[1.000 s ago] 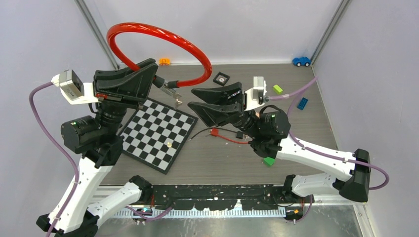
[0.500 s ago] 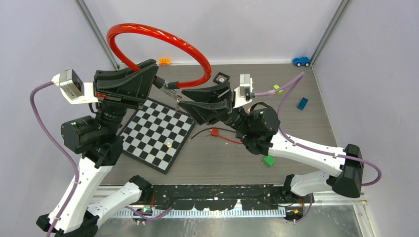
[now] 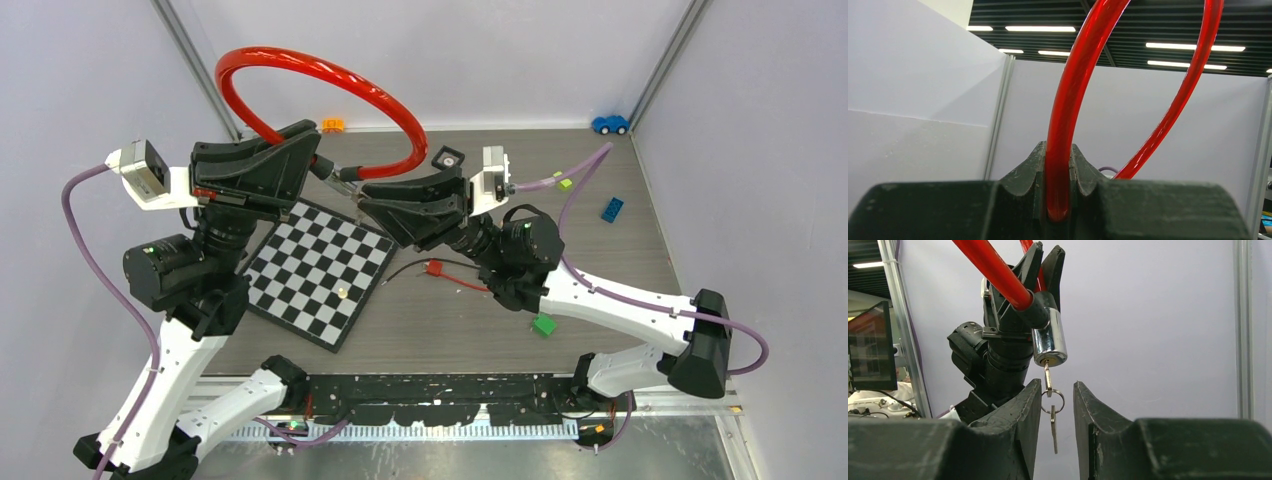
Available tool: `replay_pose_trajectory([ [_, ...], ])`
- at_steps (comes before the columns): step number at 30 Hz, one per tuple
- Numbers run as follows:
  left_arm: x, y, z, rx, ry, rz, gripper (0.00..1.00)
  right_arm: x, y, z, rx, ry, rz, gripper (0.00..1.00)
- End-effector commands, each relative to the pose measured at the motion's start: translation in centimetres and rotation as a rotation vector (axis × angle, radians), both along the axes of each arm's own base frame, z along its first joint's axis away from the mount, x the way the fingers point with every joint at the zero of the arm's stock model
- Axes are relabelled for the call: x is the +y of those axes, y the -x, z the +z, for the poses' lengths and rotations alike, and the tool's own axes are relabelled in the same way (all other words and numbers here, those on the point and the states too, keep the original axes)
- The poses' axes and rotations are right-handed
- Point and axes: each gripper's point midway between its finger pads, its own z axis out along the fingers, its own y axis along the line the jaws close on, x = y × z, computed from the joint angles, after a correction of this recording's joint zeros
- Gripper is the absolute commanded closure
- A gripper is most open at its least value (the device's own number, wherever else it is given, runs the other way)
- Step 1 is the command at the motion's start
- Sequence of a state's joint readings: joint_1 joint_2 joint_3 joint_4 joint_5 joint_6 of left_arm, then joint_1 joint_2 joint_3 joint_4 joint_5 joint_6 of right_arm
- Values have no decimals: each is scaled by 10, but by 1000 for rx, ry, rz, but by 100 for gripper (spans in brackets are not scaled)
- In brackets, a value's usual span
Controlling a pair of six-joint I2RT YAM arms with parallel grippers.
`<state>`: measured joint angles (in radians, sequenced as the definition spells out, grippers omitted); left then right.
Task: Lock with the key
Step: Lock the lock.
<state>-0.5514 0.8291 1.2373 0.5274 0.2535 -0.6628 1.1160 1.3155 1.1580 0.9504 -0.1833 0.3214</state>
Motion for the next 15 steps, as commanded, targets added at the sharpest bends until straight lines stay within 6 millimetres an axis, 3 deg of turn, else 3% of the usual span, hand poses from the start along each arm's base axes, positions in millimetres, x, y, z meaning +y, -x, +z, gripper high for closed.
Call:
replay_pose_trajectory([
  [1,12,15,17,-60,67,-5,100,-10,8,25,-39,-68,19,66],
  [11,10,10,12,-43,62,-7,100,-9,11,28,-48,-70,32,70],
  [15,9,8,10,-34,63,-8,100,-9,11,29,-49,-71,32,80],
])
